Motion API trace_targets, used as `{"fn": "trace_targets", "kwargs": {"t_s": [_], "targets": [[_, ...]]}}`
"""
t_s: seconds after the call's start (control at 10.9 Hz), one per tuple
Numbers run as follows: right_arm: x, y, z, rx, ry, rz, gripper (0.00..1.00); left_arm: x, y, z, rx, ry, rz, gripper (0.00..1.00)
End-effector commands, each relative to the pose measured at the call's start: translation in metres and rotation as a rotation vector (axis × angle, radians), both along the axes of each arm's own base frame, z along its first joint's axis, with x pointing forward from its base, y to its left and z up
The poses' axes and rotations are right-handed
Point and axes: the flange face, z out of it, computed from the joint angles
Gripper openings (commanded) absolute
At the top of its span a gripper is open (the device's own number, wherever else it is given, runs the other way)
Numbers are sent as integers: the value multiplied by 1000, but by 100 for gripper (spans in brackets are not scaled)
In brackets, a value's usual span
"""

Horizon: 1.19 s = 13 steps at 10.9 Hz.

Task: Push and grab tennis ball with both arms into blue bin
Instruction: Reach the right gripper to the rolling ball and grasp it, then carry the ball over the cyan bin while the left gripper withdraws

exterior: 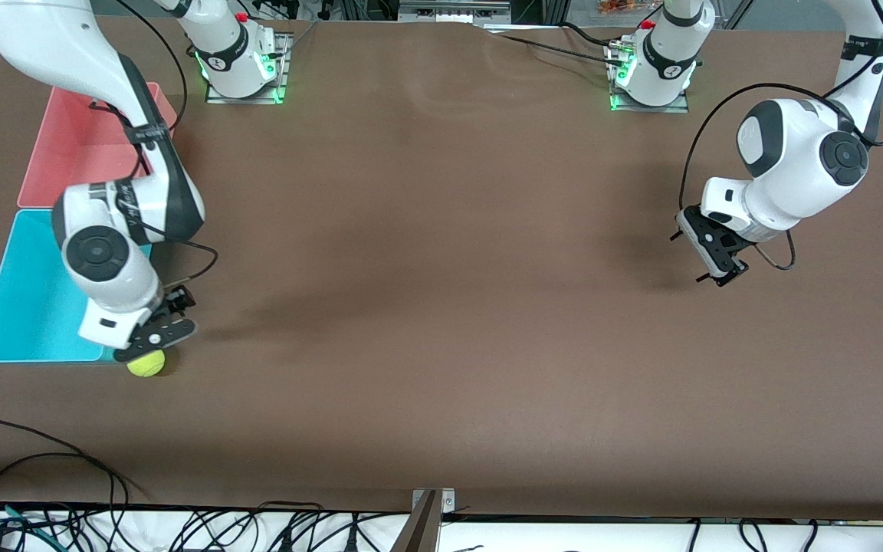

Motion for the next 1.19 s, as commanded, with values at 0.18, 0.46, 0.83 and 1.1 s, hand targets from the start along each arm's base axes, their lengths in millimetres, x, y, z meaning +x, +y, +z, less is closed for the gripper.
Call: {"fn": "trace_targets", "kwargs": {"t_s": [0.18,0.46,0.83,1.1], "targets": [[27,-17,-41,-115,-63,262,100,-6,5,17,3,-20,-11,100],[35,-46,-69,-162,-35,348,100,-5,8,27,4,-31,-5,100],[36,-72,-91,-135,-56,401,100,-5,9,36,4,-45,1,100],[34,-88,-102,-121,-65,394,100,-7,11,69,8,-107,8,100]]}}
